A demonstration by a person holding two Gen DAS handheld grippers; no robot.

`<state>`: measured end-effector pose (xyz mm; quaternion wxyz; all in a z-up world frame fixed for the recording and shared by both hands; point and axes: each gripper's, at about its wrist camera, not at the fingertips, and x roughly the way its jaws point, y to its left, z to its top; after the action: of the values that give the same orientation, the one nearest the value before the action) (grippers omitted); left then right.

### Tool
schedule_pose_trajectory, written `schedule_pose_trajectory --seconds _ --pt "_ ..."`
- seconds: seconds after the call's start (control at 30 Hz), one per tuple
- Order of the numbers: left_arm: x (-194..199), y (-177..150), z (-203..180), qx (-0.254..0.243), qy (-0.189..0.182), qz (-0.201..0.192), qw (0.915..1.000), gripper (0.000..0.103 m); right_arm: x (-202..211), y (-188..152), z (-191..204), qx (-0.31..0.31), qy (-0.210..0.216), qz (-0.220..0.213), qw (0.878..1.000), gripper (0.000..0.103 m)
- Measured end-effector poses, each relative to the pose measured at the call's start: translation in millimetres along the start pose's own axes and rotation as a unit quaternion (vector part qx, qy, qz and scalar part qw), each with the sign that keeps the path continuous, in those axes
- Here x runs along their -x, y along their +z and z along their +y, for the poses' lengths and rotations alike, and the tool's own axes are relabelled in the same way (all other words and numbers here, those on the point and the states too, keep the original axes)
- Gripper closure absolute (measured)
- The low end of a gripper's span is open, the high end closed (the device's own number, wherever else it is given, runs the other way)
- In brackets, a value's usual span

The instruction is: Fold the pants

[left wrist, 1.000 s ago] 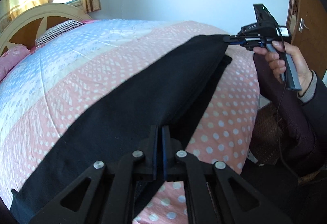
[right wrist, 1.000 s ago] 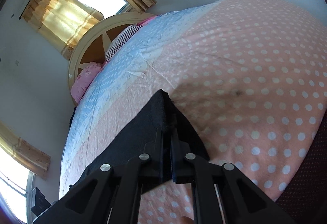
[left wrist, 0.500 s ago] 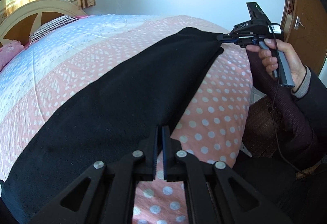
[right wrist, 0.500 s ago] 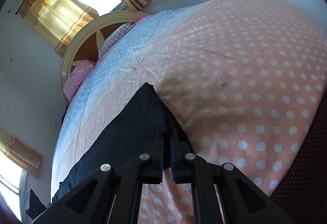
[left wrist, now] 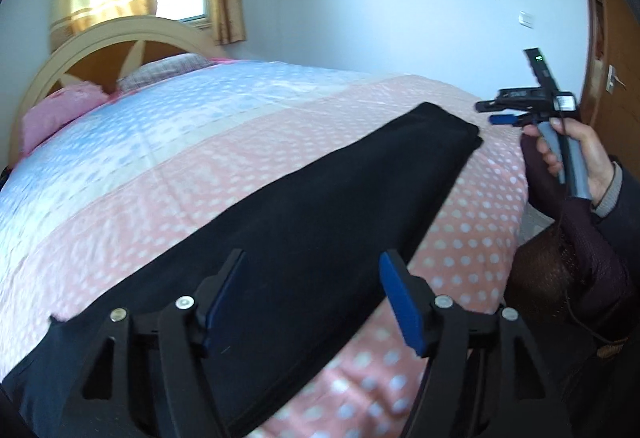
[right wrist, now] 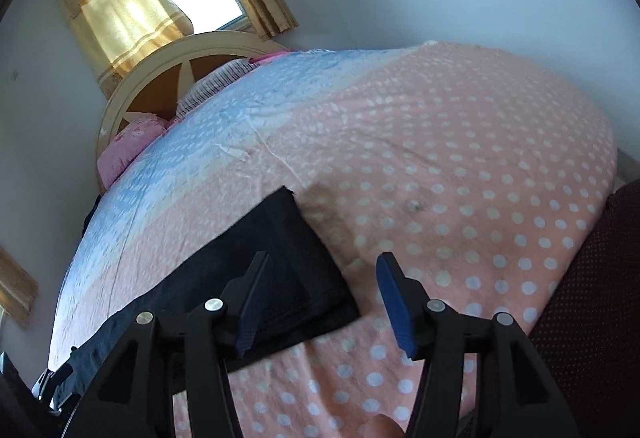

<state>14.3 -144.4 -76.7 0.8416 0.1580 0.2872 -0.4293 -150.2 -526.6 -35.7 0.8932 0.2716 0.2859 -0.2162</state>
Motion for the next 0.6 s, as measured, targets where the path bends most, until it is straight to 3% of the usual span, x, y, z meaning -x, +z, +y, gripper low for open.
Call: schedule_pose_trajectory --seconds 0.13,0.27,0.4,0.47,0.6 --pt "16 -26 18 0.0 0.03 0.018 0.9994 0.033 17 -18 79 0.125 0.077 0.017 0.989 0.047" --pt "10 -42 15 -0.029 0.046 0.044 0.9975 0.033 6 -67 159 0.238 0.175 0.095 0.951 0.047" --pt "-1 -46 9 -0.048 0.059 0.05 0.9959 0.038 -1 -129 222 0.395 0.158 0.117 0.897 0.057" --pt "-4 -45 11 -0.045 0.054 0.052 0.9962 0.045 -5 -147 229 0.422 0.159 0.12 0.885 0.057" --pt "-12 -42 21 -0.033 0.046 0.066 0.9962 0.055 -22 -158 233 0.45 0.137 0.127 0.873 0.056"
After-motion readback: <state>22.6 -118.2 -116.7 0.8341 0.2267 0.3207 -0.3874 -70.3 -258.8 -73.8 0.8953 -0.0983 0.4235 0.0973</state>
